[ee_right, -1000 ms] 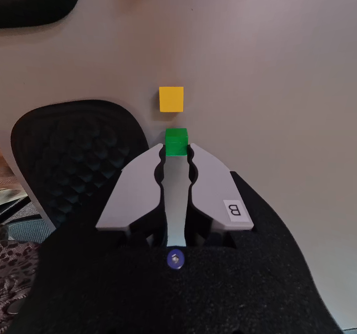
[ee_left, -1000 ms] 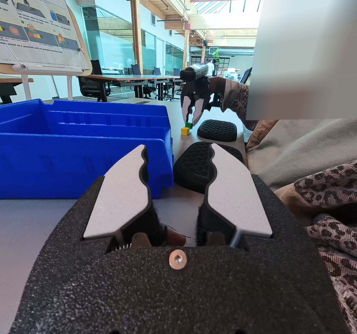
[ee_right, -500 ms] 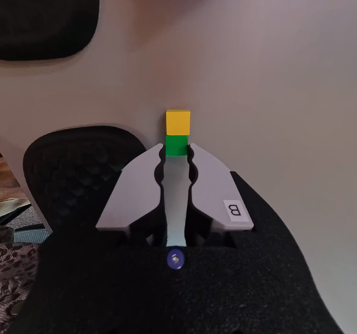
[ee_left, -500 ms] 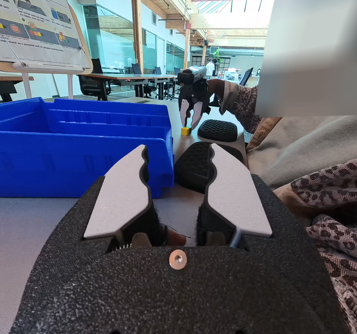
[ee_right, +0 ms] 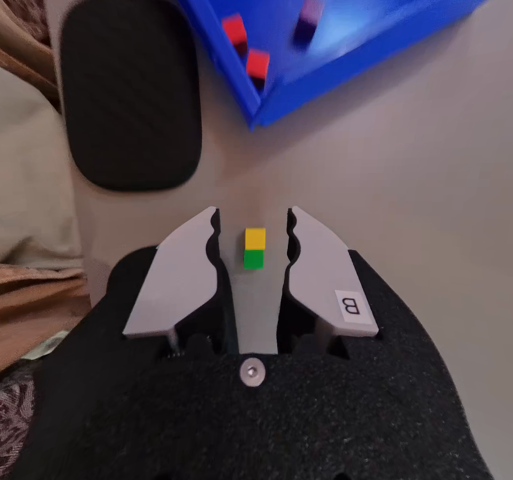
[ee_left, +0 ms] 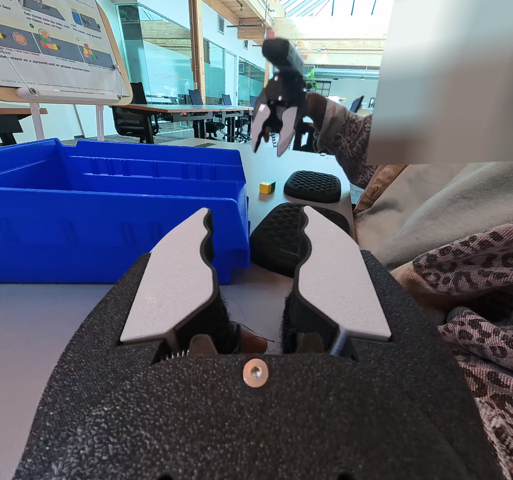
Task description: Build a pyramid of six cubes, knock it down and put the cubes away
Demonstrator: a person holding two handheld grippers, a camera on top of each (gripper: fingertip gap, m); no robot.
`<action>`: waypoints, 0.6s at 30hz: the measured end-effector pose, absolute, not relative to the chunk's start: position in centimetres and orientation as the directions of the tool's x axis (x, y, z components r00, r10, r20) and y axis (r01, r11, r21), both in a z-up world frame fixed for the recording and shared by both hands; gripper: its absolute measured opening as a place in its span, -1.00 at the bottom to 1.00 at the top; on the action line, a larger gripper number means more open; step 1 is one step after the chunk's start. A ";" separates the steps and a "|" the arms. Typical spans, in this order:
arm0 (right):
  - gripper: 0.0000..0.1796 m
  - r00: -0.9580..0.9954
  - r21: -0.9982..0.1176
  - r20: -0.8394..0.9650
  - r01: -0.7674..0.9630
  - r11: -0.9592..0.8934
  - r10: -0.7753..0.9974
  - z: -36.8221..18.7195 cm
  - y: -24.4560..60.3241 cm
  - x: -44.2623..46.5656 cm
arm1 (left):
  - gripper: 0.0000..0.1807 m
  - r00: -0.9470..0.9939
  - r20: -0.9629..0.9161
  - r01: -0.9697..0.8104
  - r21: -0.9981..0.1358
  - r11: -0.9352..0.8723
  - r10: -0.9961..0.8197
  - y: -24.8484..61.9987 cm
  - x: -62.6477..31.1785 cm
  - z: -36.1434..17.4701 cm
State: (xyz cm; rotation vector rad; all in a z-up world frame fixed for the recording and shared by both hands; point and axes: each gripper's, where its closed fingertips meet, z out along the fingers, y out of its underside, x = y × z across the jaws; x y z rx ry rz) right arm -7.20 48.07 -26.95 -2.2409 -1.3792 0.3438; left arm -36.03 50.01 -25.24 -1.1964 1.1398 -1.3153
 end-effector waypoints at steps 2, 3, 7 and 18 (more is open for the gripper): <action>-0.48 0.422 -0.563 0.078 0.766 -0.309 0.903 -24.1 49.0 -9.0 | -0.35 -0.029 0.071 0.070 -0.995 -0.073 -0.997 50.0 -36.0 -25.2; -0.48 0.402 -0.574 0.095 0.769 -0.280 0.911 -22.9 49.5 -10.0 | -0.35 -0.030 0.070 0.070 -0.995 -0.072 -0.997 50.0 -36.0 -25.3; -0.53 0.317 -0.593 0.130 0.784 -0.182 0.939 -19.3 51.4 -14.1 | -0.35 -0.033 0.067 0.074 -0.995 -0.069 -0.997 49.9 -36.1 -25.2; -0.52 0.190 -0.366 0.124 0.921 -0.133 0.974 -20.7 56.5 -20.3 | -0.33 -0.045 0.069 0.062 -0.996 -0.071 -0.997 49.8 -36.0 -25.3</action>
